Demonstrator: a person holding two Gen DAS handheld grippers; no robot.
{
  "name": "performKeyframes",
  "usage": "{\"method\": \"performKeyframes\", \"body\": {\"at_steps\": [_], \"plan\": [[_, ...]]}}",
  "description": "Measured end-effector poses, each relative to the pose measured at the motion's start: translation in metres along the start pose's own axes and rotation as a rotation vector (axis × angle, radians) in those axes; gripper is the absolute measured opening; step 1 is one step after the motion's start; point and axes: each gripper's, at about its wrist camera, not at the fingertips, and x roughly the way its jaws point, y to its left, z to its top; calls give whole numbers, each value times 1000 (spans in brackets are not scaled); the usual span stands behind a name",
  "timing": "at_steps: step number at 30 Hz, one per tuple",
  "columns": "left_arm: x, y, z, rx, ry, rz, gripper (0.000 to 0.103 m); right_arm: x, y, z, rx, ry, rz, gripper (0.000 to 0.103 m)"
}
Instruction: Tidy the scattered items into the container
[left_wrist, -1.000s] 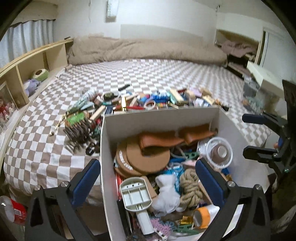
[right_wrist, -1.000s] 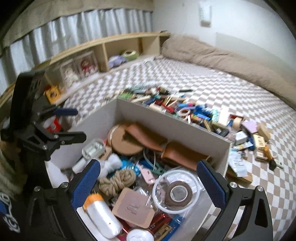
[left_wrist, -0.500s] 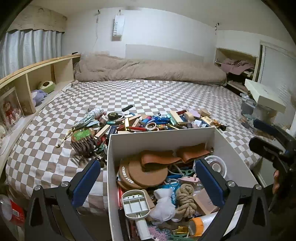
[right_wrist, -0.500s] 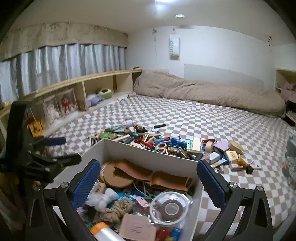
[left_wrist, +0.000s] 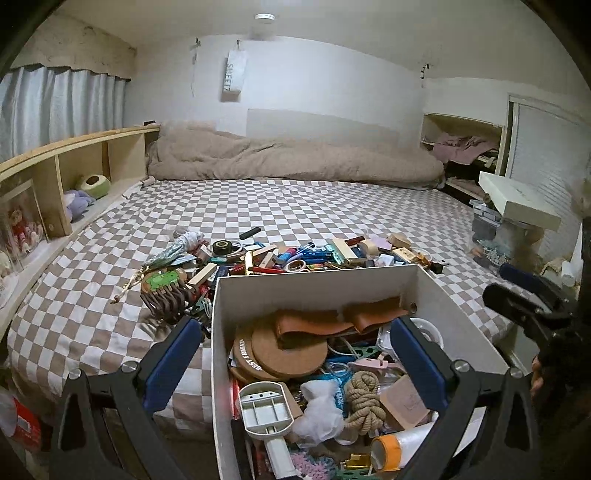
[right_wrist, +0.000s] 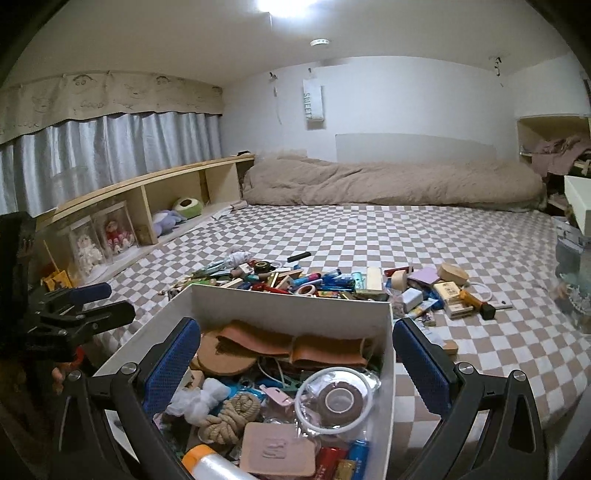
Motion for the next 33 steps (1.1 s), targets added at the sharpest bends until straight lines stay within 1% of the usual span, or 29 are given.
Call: {"method": "performKeyframes", "body": {"at_steps": [4, 11, 16, 33], "plan": [[-1, -1, -2, 9, -5, 13, 103, -2, -2, -2, -7, -10, -40, 103], [-5, -4, -1, 19, -21, 19, 103, -5, -2, -3, -22, -19, -58, 103], [-4, -5, -2, 26, -14, 24, 103, -5, 1, -4, -45, -16, -72, 103], [-4, -6, -5, 36, -9, 41, 103, -3, 7, -3, -64, -9, -81, 103]]}}
